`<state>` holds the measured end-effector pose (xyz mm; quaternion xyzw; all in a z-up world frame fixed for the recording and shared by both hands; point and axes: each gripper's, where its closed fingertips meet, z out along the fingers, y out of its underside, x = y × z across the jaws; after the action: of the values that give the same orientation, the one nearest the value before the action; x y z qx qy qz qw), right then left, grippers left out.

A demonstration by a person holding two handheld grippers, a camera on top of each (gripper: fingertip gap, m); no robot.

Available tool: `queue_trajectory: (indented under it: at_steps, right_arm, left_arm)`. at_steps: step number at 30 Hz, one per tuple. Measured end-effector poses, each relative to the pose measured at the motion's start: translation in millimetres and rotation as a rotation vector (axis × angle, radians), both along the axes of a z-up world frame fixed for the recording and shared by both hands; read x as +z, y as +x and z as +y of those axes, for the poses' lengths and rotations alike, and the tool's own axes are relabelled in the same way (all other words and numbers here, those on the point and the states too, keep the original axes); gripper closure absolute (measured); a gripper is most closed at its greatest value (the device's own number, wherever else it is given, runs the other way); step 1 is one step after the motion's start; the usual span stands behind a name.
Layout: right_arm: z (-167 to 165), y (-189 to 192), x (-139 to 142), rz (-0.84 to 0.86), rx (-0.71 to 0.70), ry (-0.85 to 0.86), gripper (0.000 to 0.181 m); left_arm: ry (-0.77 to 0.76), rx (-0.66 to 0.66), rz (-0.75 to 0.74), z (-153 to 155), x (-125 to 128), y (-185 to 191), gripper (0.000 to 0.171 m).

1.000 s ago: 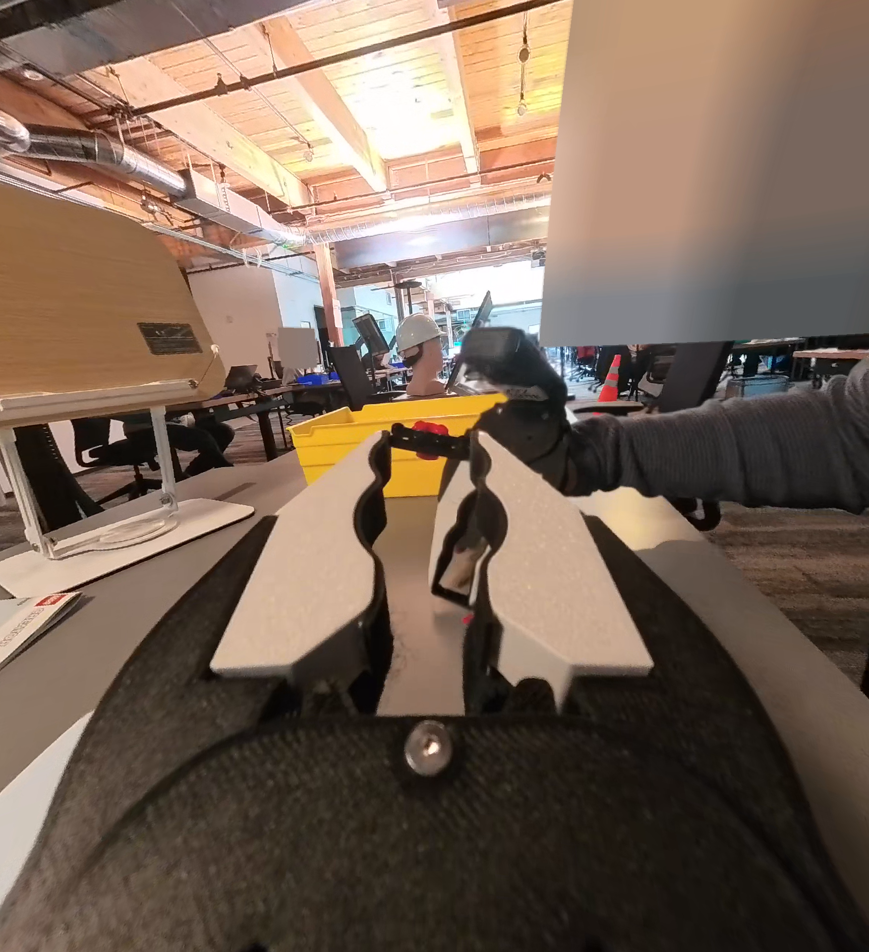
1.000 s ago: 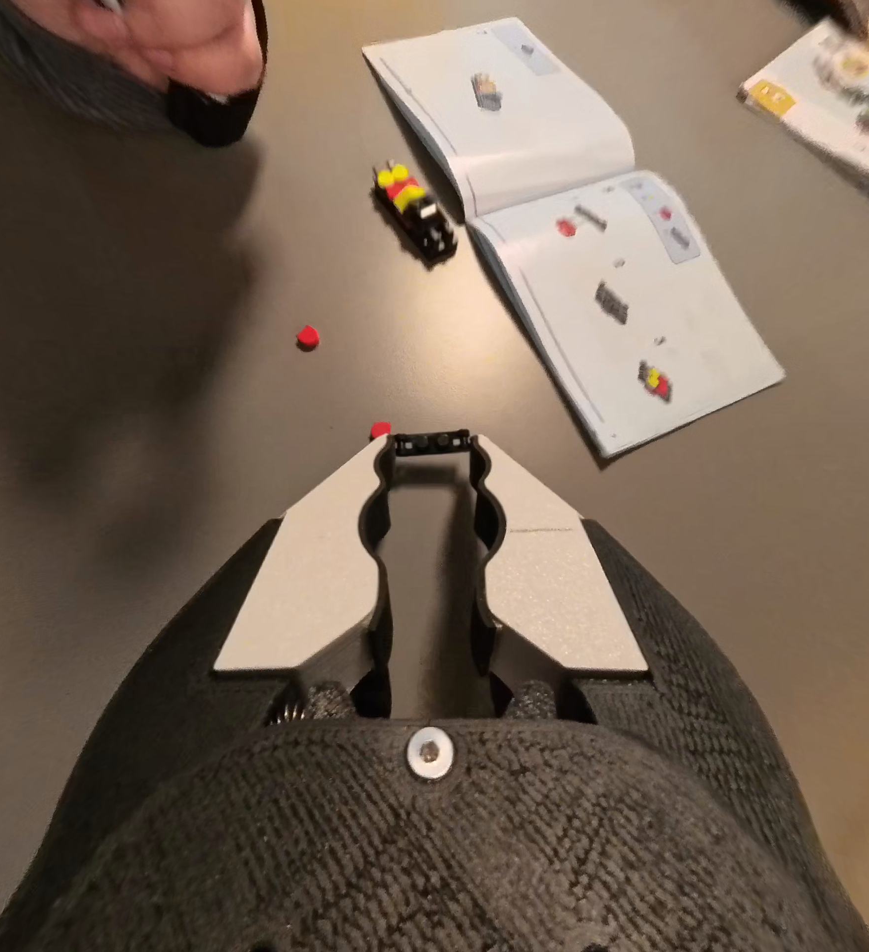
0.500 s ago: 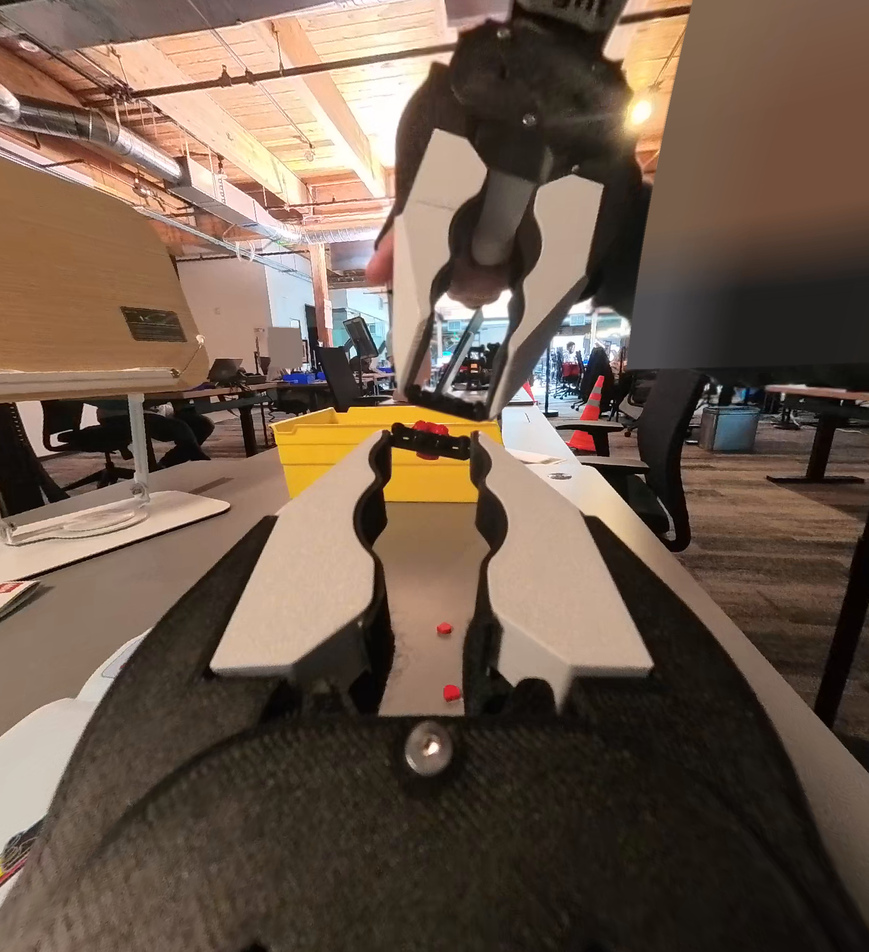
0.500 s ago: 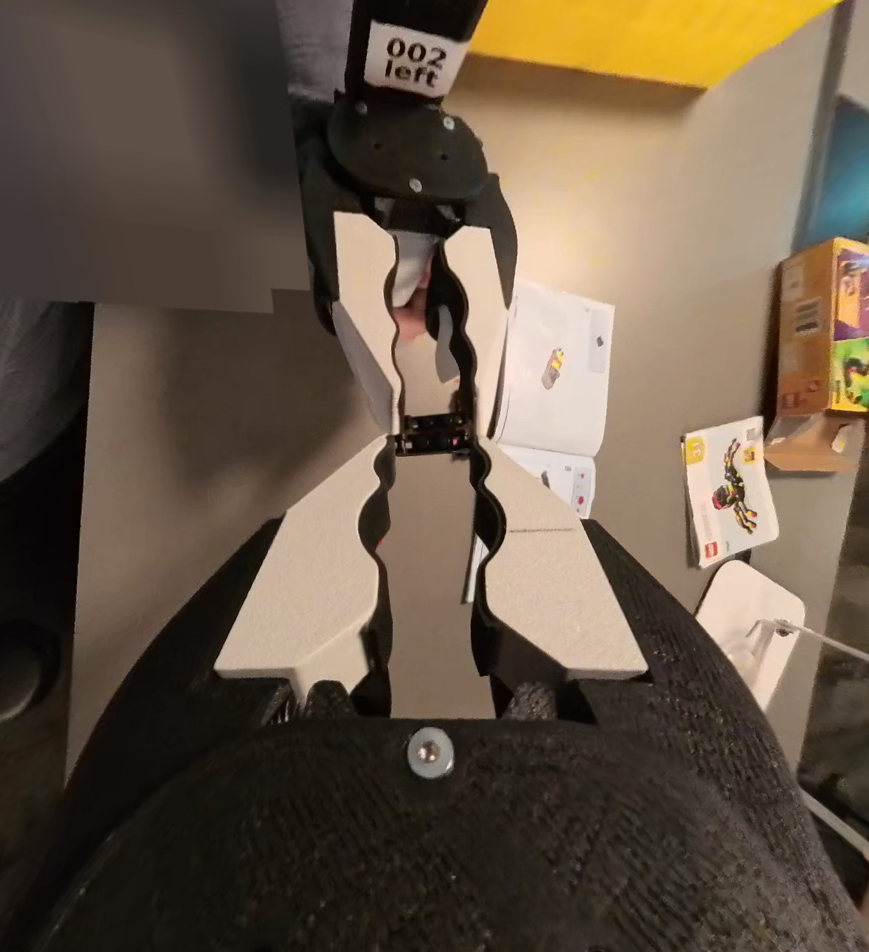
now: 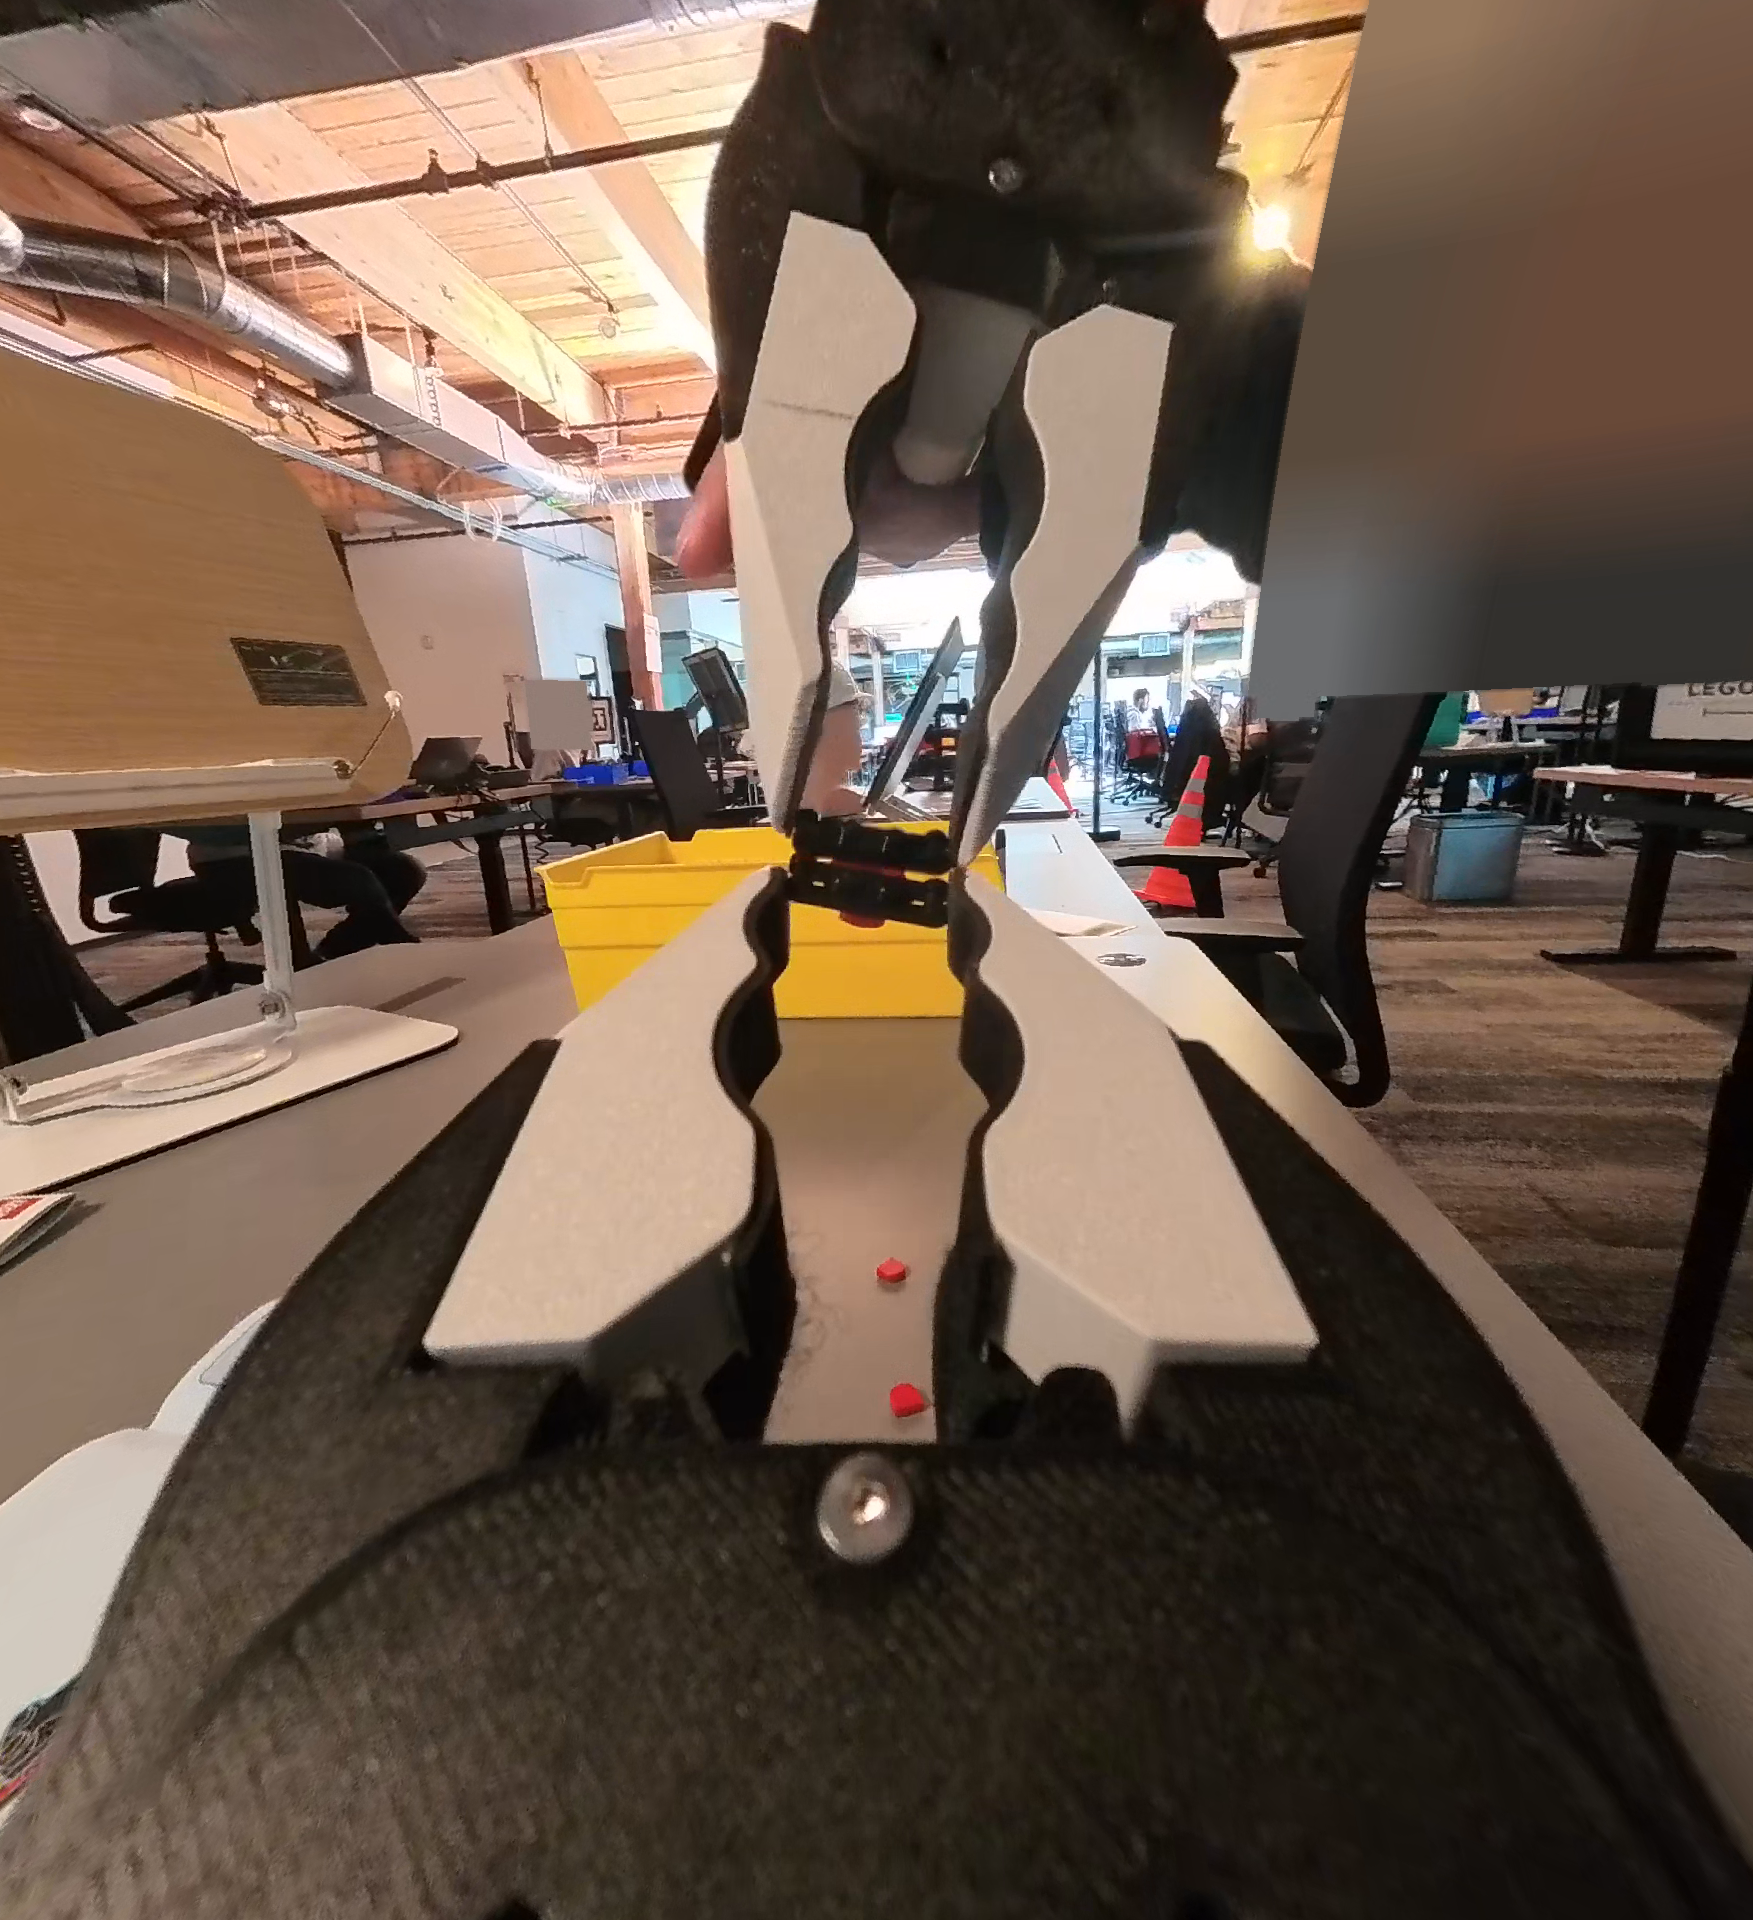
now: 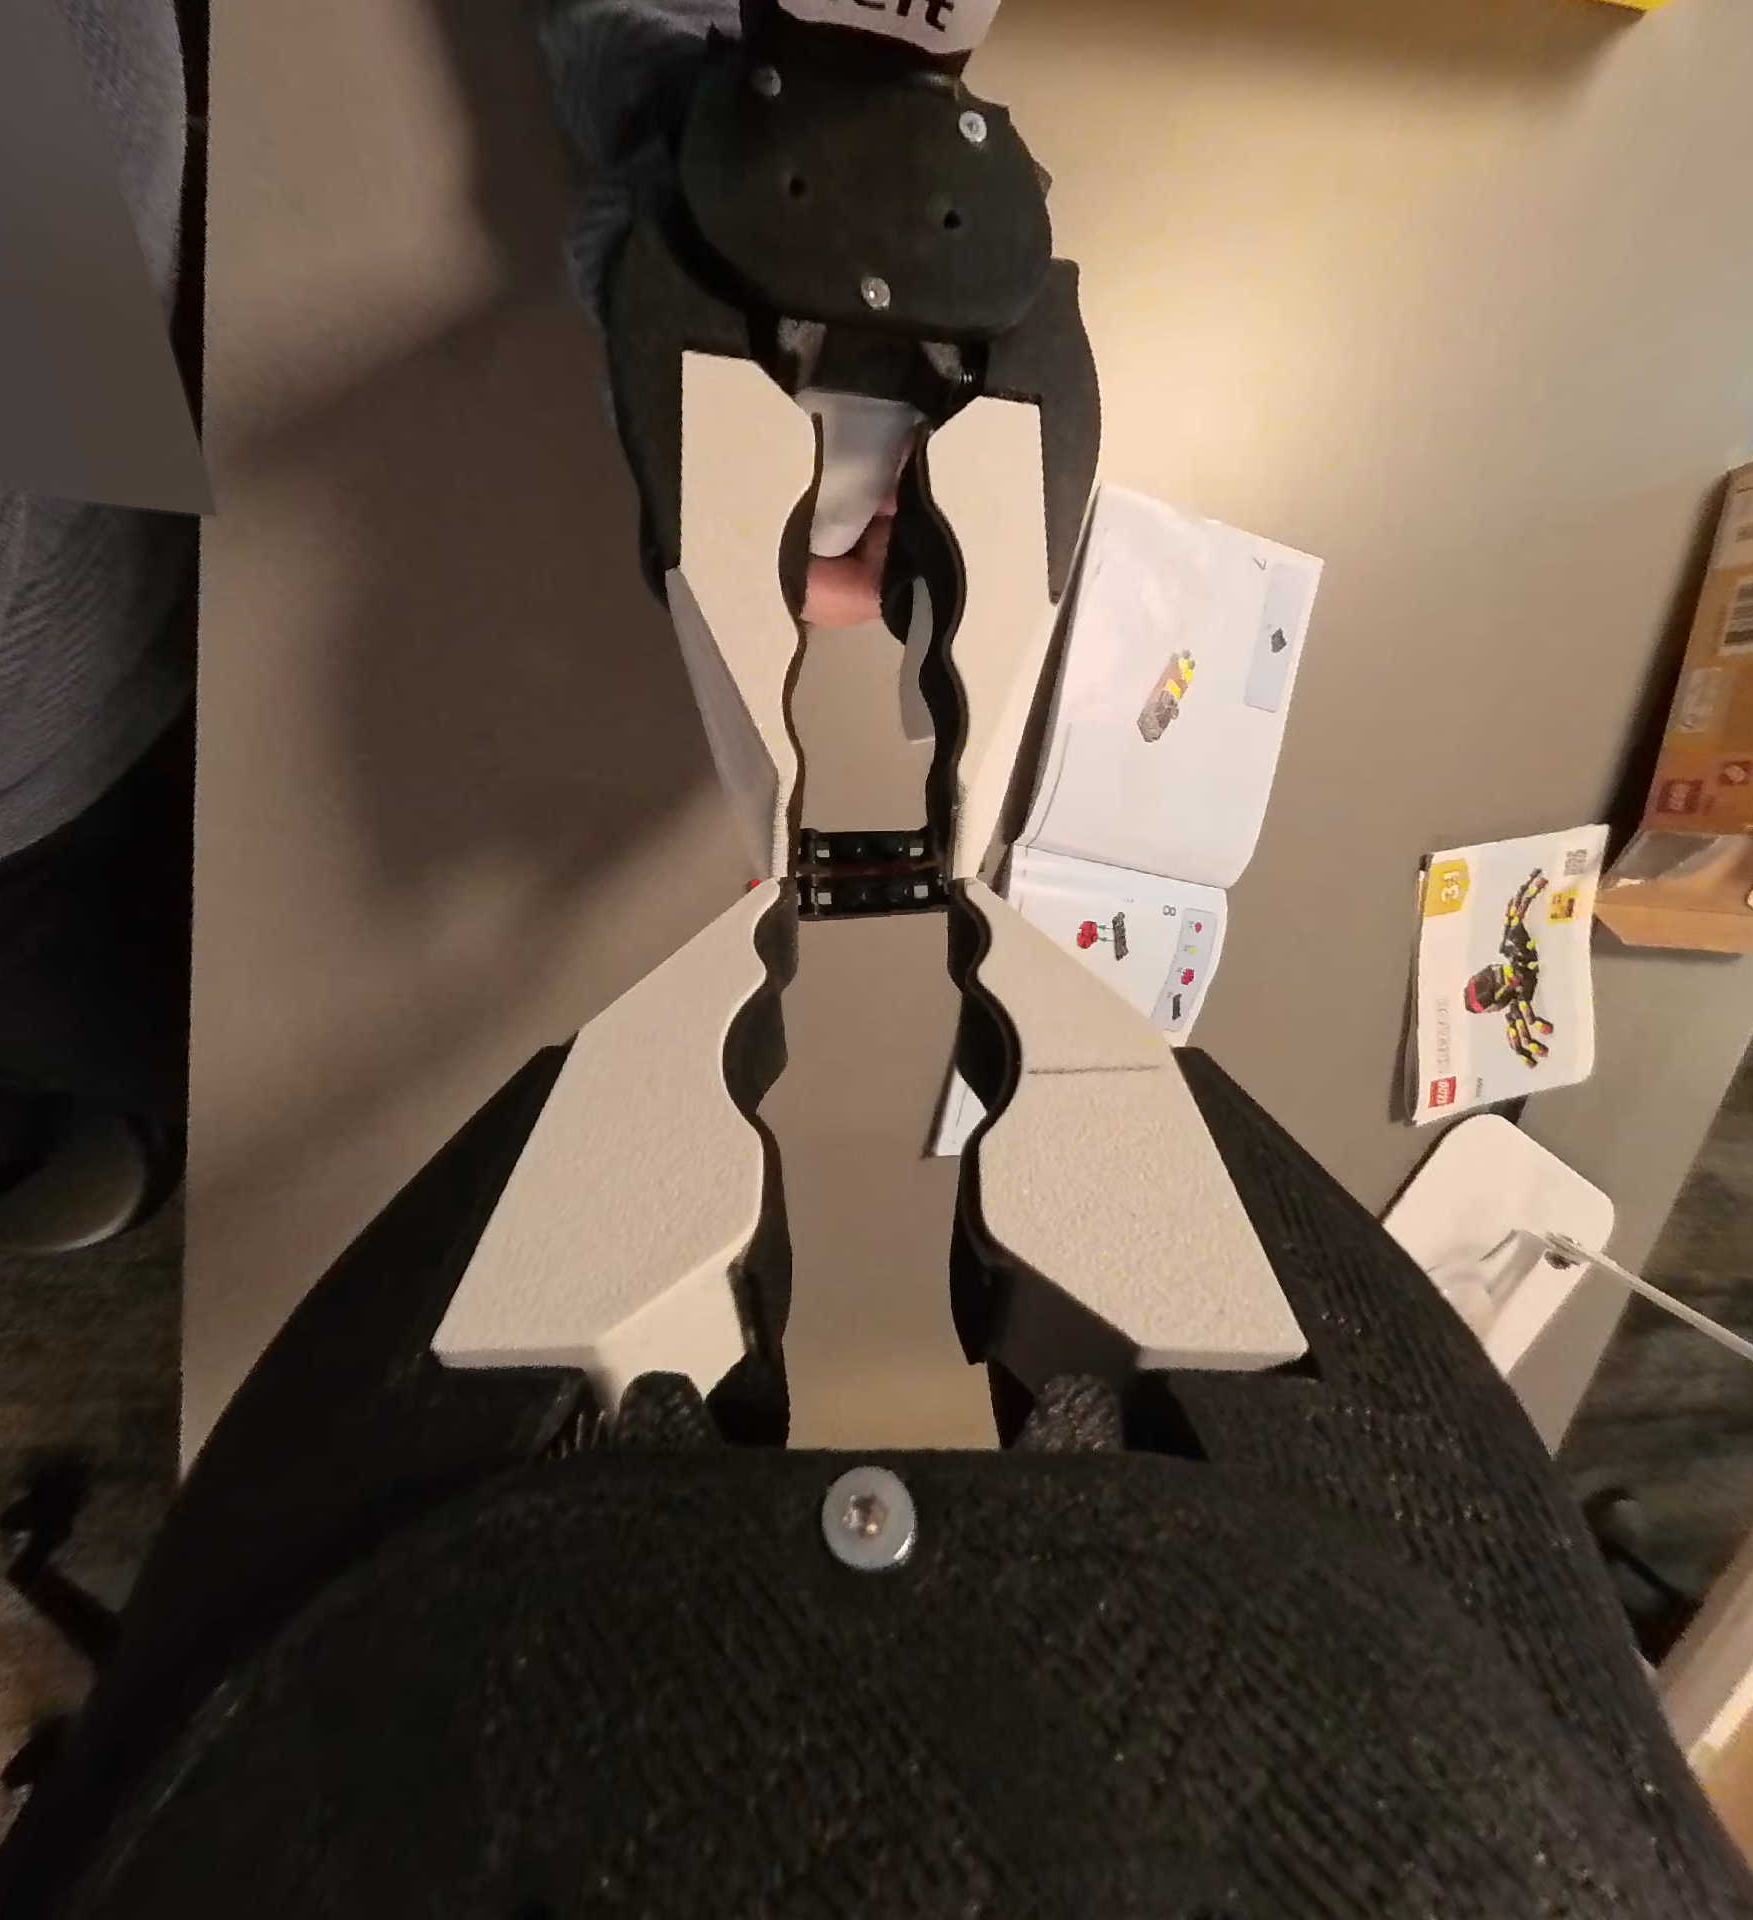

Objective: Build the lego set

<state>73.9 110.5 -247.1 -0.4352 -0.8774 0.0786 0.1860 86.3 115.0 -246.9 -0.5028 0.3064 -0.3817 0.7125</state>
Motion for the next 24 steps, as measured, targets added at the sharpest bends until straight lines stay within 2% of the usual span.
queue_trajectory:
  at_steps: [4, 6, 9, 16, 20, 24]
  right_arm:
    - [5, 6, -1, 0.0, -0.026, 0.013, 0.154]
    - [11, 13, -1, 0.033, -0.069, 0.017, 0.154]
    - [14, 31, -12, 0.106, -0.158, -0.049, 0.154]
    - [-1, 75, -73, 0.204, -0.316, -0.192, 0.154]
    - [-10, 86, -94, 0.244, -0.352, -0.205, 0.154]
    - [-17, 85, -105, 0.28, -0.351, -0.205, 0.154]
  left_arm:
    - [-0.008, -0.015, 0.05, 0, -5, 5, 0.142]
    - [-0.097, -0.085, 0.201, 1, -28, 18, 0.142]
    - [-0.327, -0.153, 0.478, 4, -78, 34, 0.142]
    - [-0.451, -0.209, 0.833, -15, -133, 43, 0.142]
    - [-0.443, -0.209, 0.927, -20, -145, 45, 0.141]
    - [-0.471, -0.228, 0.915, -25, -145, 45, 0.139]
